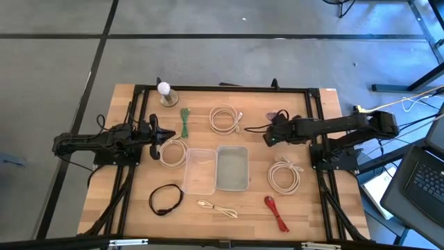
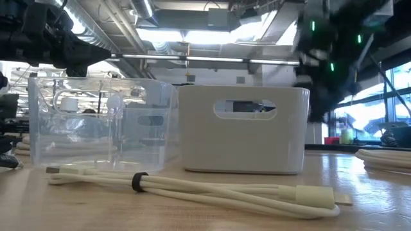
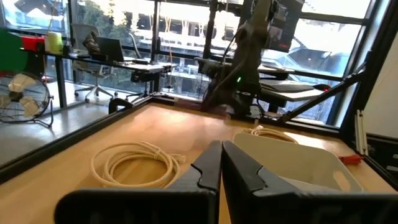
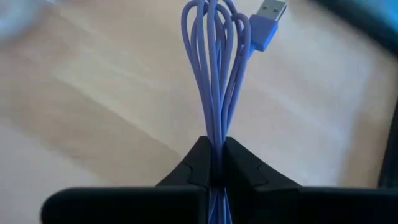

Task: Pick & Place USB Port
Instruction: Put the violet charger cable into the gray bin

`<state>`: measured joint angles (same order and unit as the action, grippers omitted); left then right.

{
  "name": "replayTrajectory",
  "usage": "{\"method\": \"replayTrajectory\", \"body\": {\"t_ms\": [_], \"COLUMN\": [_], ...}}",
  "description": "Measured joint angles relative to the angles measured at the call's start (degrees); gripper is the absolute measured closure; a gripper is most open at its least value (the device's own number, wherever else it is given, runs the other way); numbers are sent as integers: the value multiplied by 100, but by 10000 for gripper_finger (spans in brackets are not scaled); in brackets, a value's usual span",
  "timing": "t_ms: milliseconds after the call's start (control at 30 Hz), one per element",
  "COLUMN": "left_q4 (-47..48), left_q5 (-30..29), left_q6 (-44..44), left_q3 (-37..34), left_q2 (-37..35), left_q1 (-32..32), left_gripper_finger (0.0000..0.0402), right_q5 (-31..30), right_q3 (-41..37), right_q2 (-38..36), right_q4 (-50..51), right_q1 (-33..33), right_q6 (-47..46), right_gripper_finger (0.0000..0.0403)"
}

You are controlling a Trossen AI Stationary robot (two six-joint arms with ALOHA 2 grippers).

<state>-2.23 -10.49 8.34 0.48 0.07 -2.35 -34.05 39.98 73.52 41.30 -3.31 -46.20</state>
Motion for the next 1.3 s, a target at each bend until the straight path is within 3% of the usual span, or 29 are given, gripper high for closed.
{"method": "replayTrajectory", "body": {"t_ms": [133, 300, 433, 667, 867, 1067, 1300], "left_q4": [1, -8, -30, -36, -63, -116, -115], "left_q5": [-8, -99, -299, -365, -522, -1072, -1057], "left_q6": [0, -2, -4, 9, 284, 757, 872], "left_q3": [-1, 0, -1, 1, -1, 1, 1], "left_q2": [25, 63, 100, 116, 114, 114, 116], "left_q1": [-2, 0, -2, -2, 0, -2, 0], "left_gripper_finger": [394, 398, 399, 399, 398, 400, 394], "right_q5": [43, 1036, 1676, 1788, 2232, 2164, 1654], "right_q3": [758, 1344, 1266, 1238, 1243, 1693, 3025], "right_q2": [-433, -557, -468, -1, 618, 1266, 2190], "right_q4": [-167, -958, -1937, -3432, -4829, -4455, -4125], "right_q1": [420, 1051, 1583, 2276, 2481, 2230, 1915], "right_q6": [709, 1221, 1182, 622, 893, 910, 1365], "right_gripper_finger": [381, 381, 381, 381, 381, 381, 381]}}
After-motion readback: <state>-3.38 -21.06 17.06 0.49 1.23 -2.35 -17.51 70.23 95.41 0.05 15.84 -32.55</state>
